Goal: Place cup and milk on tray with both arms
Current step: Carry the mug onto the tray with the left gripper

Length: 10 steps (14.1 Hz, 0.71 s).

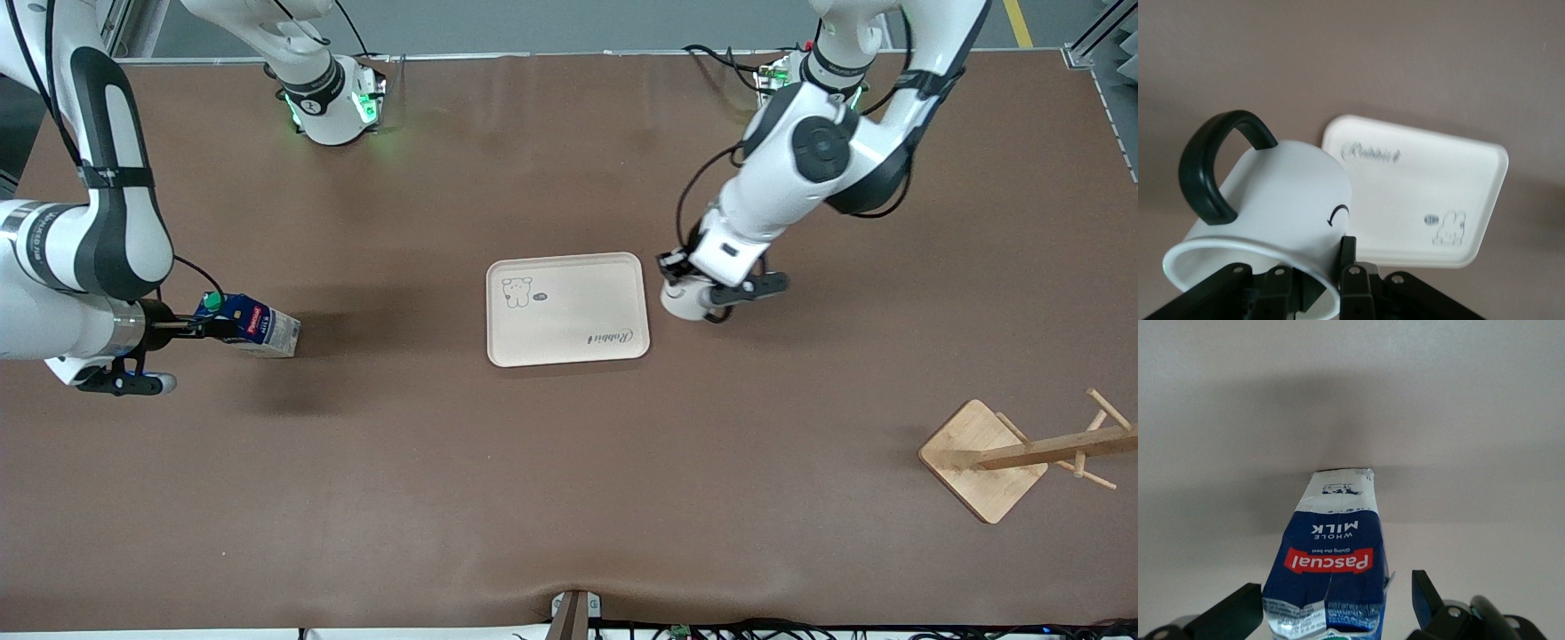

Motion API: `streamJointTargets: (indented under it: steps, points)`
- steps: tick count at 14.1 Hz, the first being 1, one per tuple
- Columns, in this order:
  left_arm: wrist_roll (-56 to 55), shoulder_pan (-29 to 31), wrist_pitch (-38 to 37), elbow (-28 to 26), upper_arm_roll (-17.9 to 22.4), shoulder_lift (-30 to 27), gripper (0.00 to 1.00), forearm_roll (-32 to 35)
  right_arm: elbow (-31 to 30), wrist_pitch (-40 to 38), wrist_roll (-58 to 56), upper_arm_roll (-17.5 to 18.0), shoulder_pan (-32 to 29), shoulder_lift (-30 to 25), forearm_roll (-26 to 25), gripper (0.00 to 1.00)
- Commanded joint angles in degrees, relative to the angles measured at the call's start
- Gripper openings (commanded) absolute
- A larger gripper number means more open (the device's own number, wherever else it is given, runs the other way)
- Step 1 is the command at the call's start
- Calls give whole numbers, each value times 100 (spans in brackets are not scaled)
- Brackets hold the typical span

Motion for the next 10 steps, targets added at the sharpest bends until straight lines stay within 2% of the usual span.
streamJointTargets:
  steps: [1,3,5,8,10]
  points:
    - [-695,-618,-1087,1201,20,983,0,807,-524,377,88,1,20,-239,95,100]
    - [-1075,-1023,-1695,1887,38,1616,0,1274,-561,485,105,1,11,-275,104,100]
    - [-1085,-1314,-1820,2249,47,2100,0,1390,-351,363,70,-7,-33,-257,104,100]
    - [-1076,-1726,-1820,2365,370,2383,0,1391,80,-199,88,-7,-24,-213,104,100]
    - [-1076,-2061,-1820,2365,643,2454,0,1382,-155,-184,96,-7,-15,-213,112,100]
